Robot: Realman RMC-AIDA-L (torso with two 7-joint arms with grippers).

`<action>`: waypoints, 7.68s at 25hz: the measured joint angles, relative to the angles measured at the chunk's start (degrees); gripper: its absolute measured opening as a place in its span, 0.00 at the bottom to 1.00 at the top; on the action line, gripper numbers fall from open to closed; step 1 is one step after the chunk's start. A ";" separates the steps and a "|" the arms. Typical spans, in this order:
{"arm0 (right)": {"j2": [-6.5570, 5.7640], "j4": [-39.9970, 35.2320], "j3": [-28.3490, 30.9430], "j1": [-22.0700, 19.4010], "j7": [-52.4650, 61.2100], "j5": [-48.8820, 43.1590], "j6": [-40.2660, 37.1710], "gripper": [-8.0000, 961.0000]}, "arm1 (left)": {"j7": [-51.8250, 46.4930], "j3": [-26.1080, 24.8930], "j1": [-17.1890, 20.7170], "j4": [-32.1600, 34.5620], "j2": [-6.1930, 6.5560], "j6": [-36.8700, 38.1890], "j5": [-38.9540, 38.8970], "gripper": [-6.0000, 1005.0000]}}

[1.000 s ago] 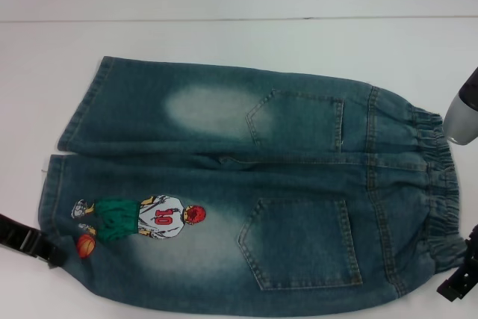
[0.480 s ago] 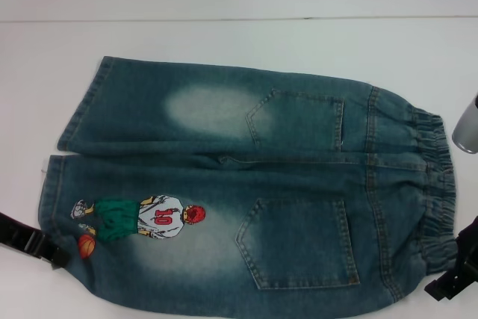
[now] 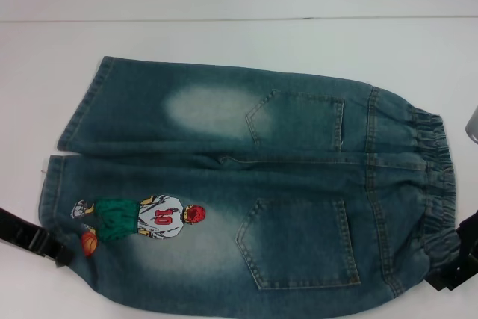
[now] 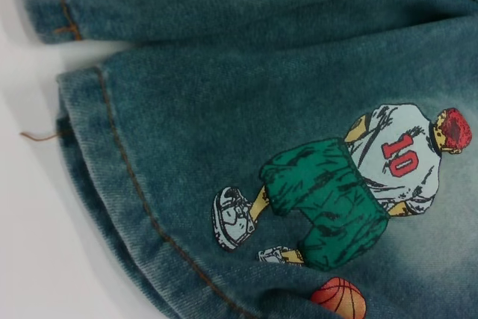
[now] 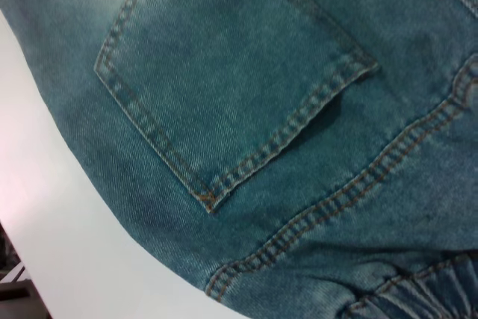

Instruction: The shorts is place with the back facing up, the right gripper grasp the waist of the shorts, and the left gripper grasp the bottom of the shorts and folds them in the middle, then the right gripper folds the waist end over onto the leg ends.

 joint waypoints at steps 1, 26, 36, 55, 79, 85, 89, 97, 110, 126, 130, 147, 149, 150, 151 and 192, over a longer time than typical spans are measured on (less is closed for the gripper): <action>0.00 0.00 0.00 0.00 0.00 0.00 0.00 0.85 | -0.04 0.10 0.00 -0.03 -0.02 0.00 0.00 0.06; -0.27 2.28 9.88 -0.64 -8.96 0.01 -0.83 0.29 | -0.03 -0.06 -0.36 -1.77 0.17 -1.80 -0.58 0.06; -0.67 2.37 20.59 -0.77 -15.55 4.66 -1.21 0.06 | 2.52 -4.79 -1.12 -3.92 2.27 -3.74 -5.93 0.06; -3.28 6.00 29.70 2.63 -16.66 18.86 10.36 0.06 | 3.32 -11.34 -6.15 -4.46 4.59 -17.19 -12.08 0.06; -3.85 15.78 28.23 3.83 -25.54 20.32 28.35 0.07 | 3.14 -10.20 -10.67 -12.60 2.91 -36.64 -13.01 0.10; -3.27 17.10 28.67 3.33 -26.66 20.75 32.55 0.12 | 2.84 -9.69 -10.89 -13.50 2.56 -39.36 -12.72 0.13; -3.65 19.85 29.30 3.37 -26.28 20.89 37.45 0.15 | 2.13 -6.82 -10.78 -13.60 2.33 -41.87 -12.38 0.14; -3.93 21.68 27.78 4.01 -25.90 19.83 39.81 0.22 | 1.78 -4.22 -11.60 -14.83 1.83 -44.62 -12.54 0.18; -4.11 23.55 26.45 6.28 -23.36 15.37 40.58 0.78 | 3.96 -0.63 -10.62 -11.60 -0.23 -39.43 -12.98 0.75; -1.21 8.53 23.81 5.05 -12.68 5.92 32.57 0.96 | 11.56 -0.35 -9.19 -7.91 -1.70 -33.15 -19.46 0.92; -0.37 0.74 24.55 2.19 -12.04 9.85 27.14 0.96 | 16.32 -0.34 -8.79 -7.44 -2.94 -33.40 -21.00 0.92; -0.24 1.12 24.58 -3.56 -16.54 26.96 22.07 0.96 | 20.55 17.45 -4.41 -5.03 -4.64 -51.88 -10.94 0.92; -0.25 1.94 24.58 -3.58 -16.93 27.54 22.05 0.96 | 20.55 19.62 -4.32 -5.78 -4.75 -53.29 -10.27 0.91; -0.25 2.42 24.53 -3.44 -17.07 27.62 22.12 0.96 | 20.55 20.86 -4.27 -6.21 -4.81 -54.01 -10.11 0.91; -0.25 2.85 24.46 -3.30 -17.13 27.64 22.23 0.96 | 20.56 21.97 -4.21 -6.50 -4.82 -54.50 -10.08 0.91; -0.46 8.21 23.87 -0.80 -19.37 28.45 22.41 0.96 | 16.87 34.84 -6.21 -15.88 -5.22 -72.06 -4.89 0.41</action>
